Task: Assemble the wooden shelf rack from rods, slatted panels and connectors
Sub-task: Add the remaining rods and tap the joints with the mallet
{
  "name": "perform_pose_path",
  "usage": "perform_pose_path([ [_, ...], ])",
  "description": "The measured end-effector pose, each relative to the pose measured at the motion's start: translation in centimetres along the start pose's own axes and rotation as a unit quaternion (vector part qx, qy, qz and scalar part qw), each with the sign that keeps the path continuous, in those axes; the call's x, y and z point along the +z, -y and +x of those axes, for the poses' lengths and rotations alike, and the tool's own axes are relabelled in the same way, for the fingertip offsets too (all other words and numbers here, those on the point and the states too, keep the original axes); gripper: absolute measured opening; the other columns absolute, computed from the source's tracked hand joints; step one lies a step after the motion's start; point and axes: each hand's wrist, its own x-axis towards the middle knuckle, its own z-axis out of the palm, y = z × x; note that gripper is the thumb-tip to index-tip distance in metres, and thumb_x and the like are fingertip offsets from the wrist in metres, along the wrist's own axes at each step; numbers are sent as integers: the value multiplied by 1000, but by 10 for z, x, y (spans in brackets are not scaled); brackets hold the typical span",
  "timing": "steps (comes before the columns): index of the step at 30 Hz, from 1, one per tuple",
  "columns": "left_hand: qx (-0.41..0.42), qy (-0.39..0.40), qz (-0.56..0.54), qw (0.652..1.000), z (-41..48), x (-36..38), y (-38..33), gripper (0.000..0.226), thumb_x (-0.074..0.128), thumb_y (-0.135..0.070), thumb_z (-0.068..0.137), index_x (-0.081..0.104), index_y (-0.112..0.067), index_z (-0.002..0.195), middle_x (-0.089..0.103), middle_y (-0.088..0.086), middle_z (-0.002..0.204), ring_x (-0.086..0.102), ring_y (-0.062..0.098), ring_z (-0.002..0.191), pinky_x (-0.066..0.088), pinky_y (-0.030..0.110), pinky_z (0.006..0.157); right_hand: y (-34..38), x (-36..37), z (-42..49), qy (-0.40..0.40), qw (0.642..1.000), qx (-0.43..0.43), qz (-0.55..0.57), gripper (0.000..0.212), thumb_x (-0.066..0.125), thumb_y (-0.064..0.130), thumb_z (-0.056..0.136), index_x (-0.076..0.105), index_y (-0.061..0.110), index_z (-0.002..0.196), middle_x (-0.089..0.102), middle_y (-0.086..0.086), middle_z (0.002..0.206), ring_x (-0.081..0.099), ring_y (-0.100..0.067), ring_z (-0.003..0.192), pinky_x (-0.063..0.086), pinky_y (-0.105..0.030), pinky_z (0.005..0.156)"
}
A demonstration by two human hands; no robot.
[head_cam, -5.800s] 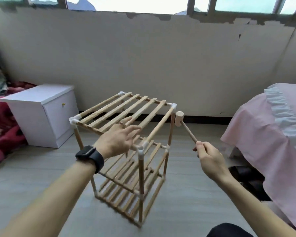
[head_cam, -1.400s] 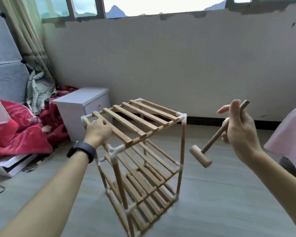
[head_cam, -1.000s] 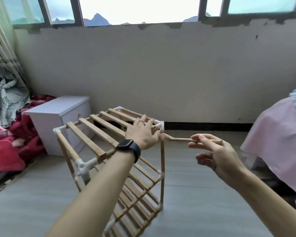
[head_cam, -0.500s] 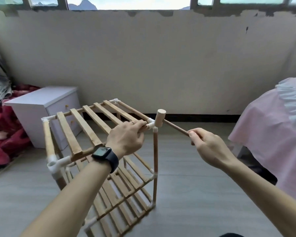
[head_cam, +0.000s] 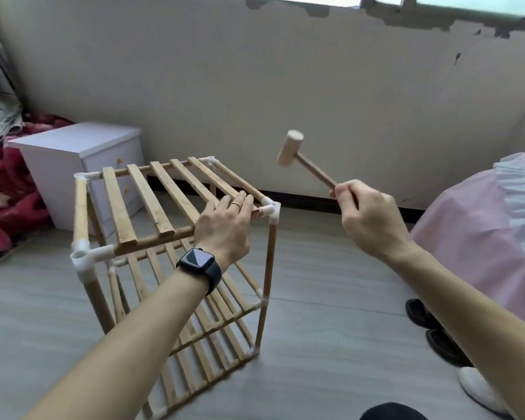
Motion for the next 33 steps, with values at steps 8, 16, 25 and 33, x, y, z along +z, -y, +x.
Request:
perform_pose_path([
  [8, 11, 21, 20, 1000, -3, -1, -3, 63, 43, -28, 99, 26, -16, 158, 33, 5, 162, 37, 25, 145, 35, 45, 115, -8, 9, -9, 56, 998, 12, -31, 30, 44, 36, 107, 70, 21, 104, 65, 4, 73, 58, -21, 69, 44, -35, 66],
  [16, 16, 31, 36, 999, -5, -4, -4, 63, 44, -25, 99, 24, -15, 158, 33, 7, 162, 39, 26, 144, 37, 46, 113, -17, 16, -15, -13, 1000, 20, -10, 27, 46, 33, 107, 70, 20, 107, 55, 15, 69, 54, -19, 67, 35, -32, 65],
  [25, 19, 38, 53, 998, -6, -5, -8, 64, 43, -23, 98, 23, -12, 158, 35, 10, 161, 44, 29, 139, 38, 47, 111, -15, 18, -15, 41, 998, 0, -38, 26, 49, 32, 106, 72, 20, 107, 57, 11, 66, 55, -18, 64, 41, -31, 62],
  [33, 24, 42, 53, 997, -9, -5, -10, 67, 46, -25, 95, 24, -12, 157, 35, 10, 161, 45, 28, 139, 38, 46, 110, -9, 19, -18, 113, 991, 30, -58, 29, 49, 33, 105, 74, 20, 100, 59, 6, 61, 54, -14, 59, 36, -31, 57],
])
